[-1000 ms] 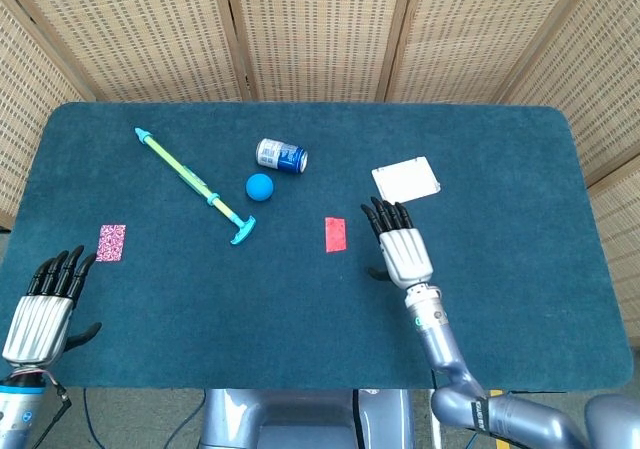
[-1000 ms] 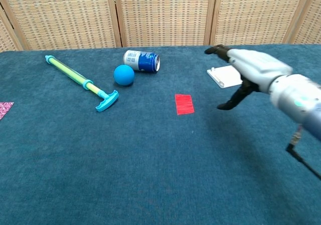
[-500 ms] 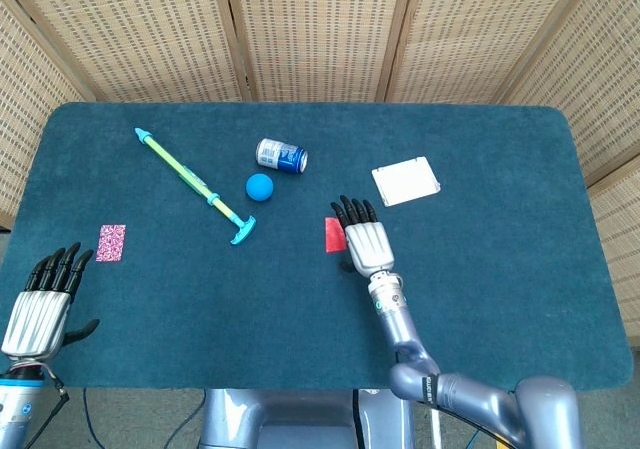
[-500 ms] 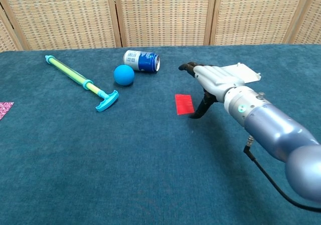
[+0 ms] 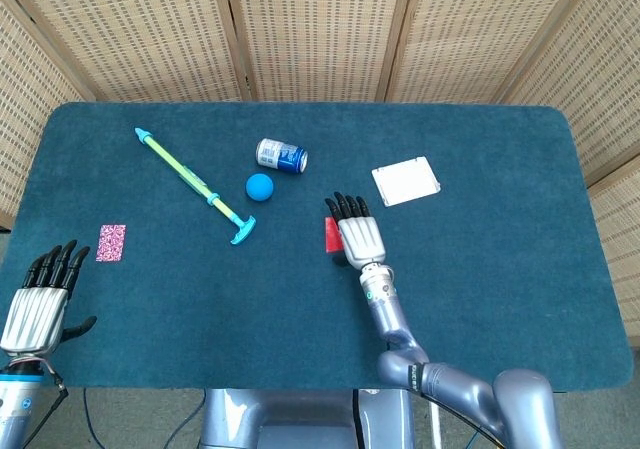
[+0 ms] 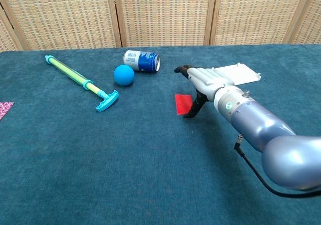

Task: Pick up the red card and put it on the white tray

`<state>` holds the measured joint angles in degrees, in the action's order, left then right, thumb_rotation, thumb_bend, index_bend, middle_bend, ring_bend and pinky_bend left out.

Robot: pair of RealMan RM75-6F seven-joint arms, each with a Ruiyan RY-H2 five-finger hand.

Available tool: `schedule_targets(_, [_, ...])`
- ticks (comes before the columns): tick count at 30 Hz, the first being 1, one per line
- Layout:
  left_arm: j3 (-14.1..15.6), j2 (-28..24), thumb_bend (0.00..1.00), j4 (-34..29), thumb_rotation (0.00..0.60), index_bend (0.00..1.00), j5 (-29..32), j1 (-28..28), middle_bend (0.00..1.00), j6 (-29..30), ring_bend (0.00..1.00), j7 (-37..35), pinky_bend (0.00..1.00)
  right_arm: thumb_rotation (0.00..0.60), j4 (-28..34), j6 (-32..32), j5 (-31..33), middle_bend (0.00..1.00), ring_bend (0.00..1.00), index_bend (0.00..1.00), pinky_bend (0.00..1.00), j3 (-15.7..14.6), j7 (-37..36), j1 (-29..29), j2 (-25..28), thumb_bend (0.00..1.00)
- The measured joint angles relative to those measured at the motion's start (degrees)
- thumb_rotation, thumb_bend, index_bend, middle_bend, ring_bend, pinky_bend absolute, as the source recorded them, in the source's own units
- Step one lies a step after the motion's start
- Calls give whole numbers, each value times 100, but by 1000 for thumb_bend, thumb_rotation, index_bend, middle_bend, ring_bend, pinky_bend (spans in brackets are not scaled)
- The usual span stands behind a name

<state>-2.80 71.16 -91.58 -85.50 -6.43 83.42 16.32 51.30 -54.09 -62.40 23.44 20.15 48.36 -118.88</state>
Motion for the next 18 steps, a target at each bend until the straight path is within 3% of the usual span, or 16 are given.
schedule_targets(10, [-15,2,82,28,600,0,70,-16,0,-8,0,-32,86,600,-474,180,107,0,0,67,0,1,-106,161,-154,302])
schedule_targets(18, [-12,2,82,34,600,0,119,-32,0,-31,0,-30,87,600,-887,263,85,0,0,76,0,5,-310,305,-272,432])
